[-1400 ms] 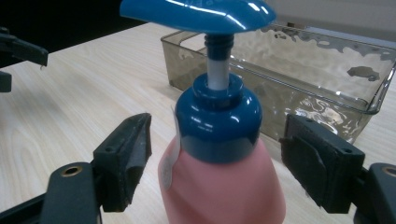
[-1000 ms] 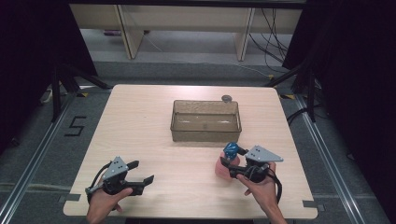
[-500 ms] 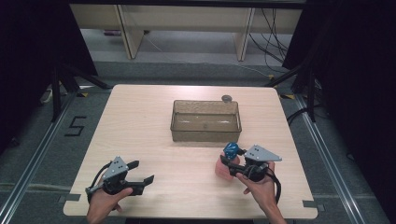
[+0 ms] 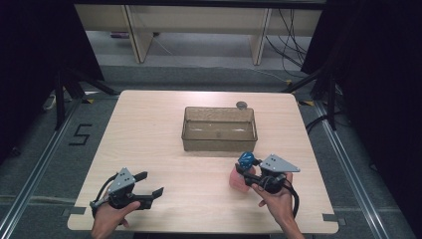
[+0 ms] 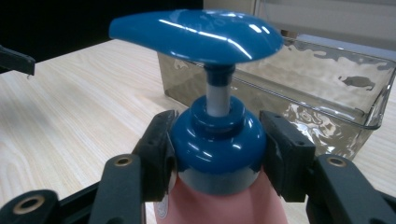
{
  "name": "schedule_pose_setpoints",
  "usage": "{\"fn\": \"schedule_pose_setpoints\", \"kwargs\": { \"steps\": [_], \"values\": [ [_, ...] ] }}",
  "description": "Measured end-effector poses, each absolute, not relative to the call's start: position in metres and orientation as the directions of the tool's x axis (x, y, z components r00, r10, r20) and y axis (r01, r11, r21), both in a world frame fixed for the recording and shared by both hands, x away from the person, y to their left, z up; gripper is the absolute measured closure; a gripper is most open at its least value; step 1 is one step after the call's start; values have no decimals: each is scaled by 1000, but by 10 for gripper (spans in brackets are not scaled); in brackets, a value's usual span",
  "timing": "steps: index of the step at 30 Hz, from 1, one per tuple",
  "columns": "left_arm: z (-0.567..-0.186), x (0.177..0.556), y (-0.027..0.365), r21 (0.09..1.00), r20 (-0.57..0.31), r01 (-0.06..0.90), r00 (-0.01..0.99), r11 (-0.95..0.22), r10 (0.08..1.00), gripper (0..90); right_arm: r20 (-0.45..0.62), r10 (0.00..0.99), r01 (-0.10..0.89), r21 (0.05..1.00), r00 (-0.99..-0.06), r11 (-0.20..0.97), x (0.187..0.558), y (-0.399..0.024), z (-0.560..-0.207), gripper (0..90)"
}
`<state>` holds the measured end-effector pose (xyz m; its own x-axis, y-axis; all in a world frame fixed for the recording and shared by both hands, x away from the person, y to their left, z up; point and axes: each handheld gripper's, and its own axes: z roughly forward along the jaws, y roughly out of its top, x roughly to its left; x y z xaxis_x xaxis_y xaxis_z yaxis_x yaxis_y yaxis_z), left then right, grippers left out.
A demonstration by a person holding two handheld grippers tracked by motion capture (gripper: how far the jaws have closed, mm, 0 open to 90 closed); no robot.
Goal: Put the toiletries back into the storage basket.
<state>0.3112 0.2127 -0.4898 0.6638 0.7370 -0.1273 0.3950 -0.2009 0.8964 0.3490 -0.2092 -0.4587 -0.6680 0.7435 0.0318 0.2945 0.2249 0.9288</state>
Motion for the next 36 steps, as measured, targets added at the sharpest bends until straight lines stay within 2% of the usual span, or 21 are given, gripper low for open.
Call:
{"fn": "schedule_pose_setpoints", "kwargs": {
  "steps": [4,17,22,29,35,36],
  "values": [
    [-488,311,214,904,-133,385,664,-184,736,168,0,761,286,927,-649,244,344,-206,-456,533],
    [-488,312,213,904,-138,388,662,-179,737,172,17,785,289,934,-620,208,339,-204,-447,536],
    [-488,311,214,903,-138,390,659,-179,740,171,-15,777,252,942,-630,222,346,-205,-440,537],
    [-488,312,215,903,-140,391,660,-178,739,171,4,778,268,940,-628,212,351,-205,-433,537],
    [-488,312,215,902,-143,395,655,-175,742,171,-19,774,241,945,-633,220,357,-205,-426,537],
    [-488,312,215,903,-146,395,653,-170,743,171,4,777,257,945,-629,203,358,-204,-424,537]
  ]
}}
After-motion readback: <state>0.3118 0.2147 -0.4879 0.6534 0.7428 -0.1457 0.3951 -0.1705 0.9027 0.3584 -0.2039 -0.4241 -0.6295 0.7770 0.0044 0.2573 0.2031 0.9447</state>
